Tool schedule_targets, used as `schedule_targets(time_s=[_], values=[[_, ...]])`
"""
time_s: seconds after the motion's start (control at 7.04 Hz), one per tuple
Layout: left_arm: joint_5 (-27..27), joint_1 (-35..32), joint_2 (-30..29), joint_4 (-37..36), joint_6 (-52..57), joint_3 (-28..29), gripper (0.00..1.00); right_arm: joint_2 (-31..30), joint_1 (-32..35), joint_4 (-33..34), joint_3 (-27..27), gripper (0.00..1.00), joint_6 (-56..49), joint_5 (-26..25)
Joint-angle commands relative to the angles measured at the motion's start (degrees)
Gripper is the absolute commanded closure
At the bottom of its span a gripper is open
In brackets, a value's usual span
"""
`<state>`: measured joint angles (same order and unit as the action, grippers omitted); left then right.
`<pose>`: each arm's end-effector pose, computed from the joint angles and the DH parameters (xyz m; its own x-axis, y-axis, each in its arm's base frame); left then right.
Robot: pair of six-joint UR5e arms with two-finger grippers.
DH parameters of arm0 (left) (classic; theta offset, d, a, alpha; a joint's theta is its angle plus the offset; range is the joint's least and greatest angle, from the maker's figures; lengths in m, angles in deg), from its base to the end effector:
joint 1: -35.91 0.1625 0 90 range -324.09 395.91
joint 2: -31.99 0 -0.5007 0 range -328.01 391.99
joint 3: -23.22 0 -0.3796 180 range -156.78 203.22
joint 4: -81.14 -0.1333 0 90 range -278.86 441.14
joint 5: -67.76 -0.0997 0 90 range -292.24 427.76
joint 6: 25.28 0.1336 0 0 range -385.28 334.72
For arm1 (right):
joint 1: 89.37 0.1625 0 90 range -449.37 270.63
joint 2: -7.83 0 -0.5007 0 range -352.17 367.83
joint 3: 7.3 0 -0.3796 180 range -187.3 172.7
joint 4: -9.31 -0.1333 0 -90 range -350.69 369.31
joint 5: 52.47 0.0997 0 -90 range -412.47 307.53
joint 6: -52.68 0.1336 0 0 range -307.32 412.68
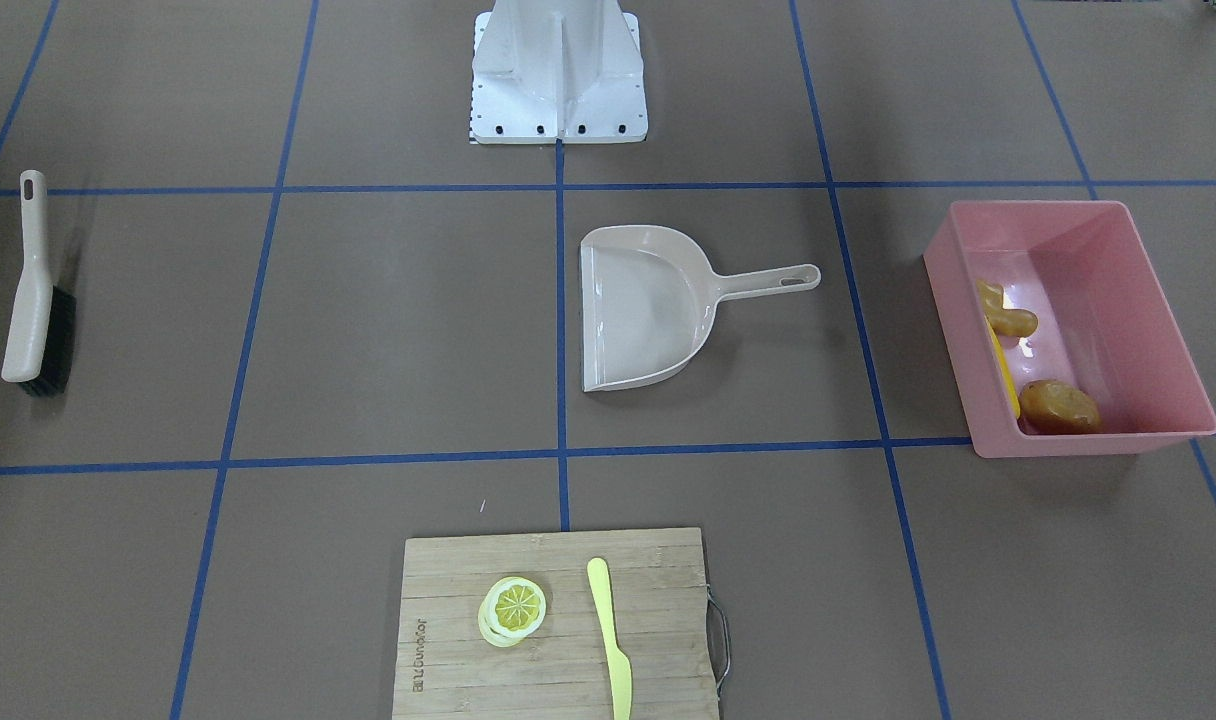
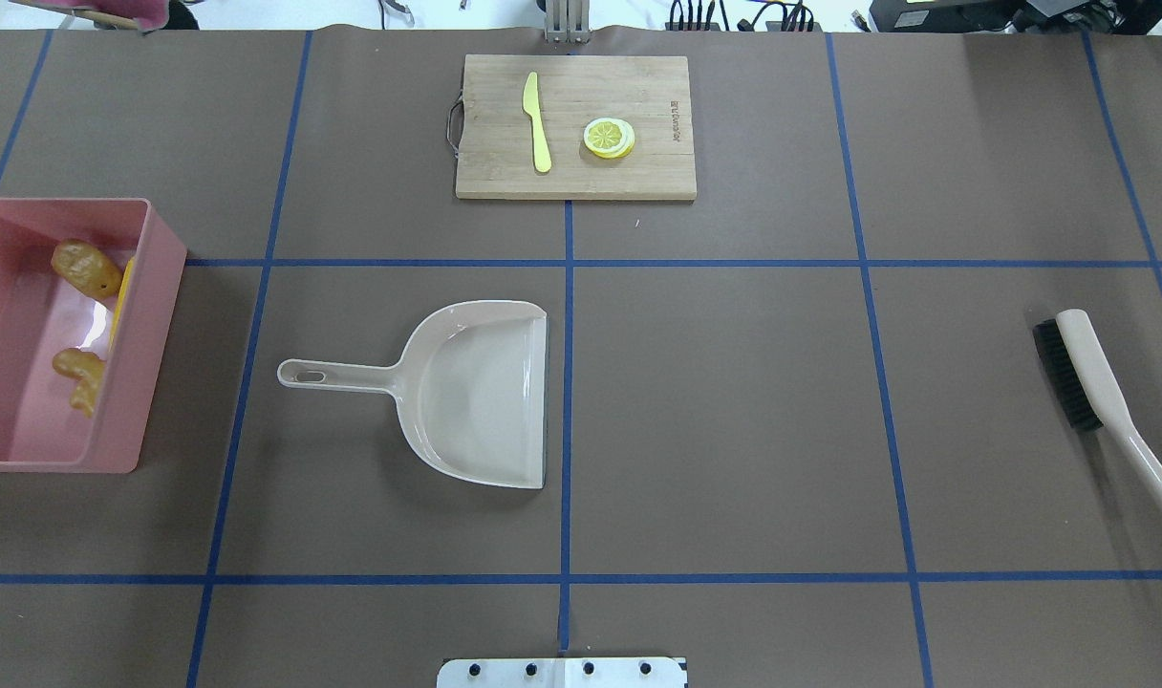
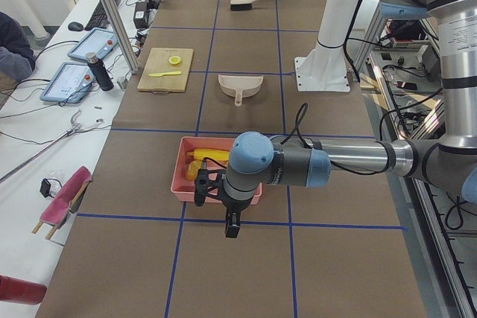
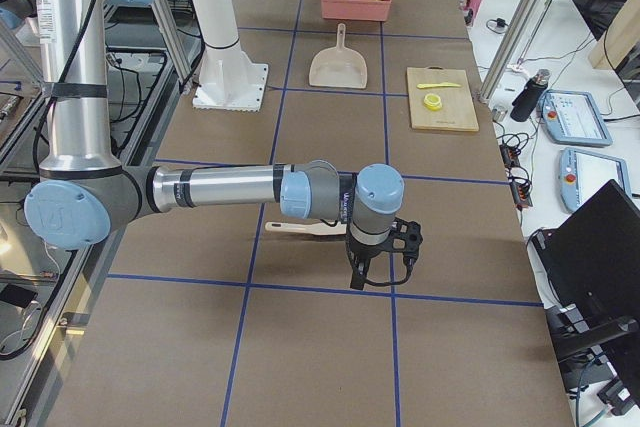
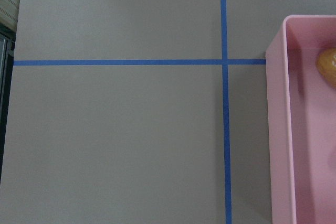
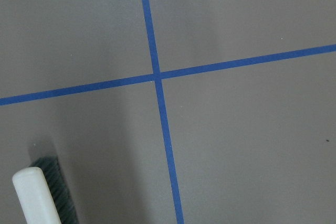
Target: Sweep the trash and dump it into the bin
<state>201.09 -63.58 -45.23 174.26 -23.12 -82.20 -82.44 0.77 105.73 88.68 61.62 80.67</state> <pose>-0.1033 -0.3654 0.7200 0.7345 -0.0150 -0.6785 0.1365 0.9826 0.1260 0.0431 -0.4737 0.7241 0.7204 0.1655 0.6735 -0.1158 0.9862 -0.1185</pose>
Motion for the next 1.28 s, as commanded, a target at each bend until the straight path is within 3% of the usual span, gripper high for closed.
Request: schedule_targets(time_s=[0.0,1.14], values=[[-0.1,-0.1,-0.1,0.0,-0.2,0.0,0.02,0.0,0.2,0.0,-0.1,0.0,-0.1,-0.1],[-0.8,-0.3,2.6,-0.4,-0.4,-0.1,0.02,0.0,0.3,0.0,0.0,0.0,-0.1,0.0]])
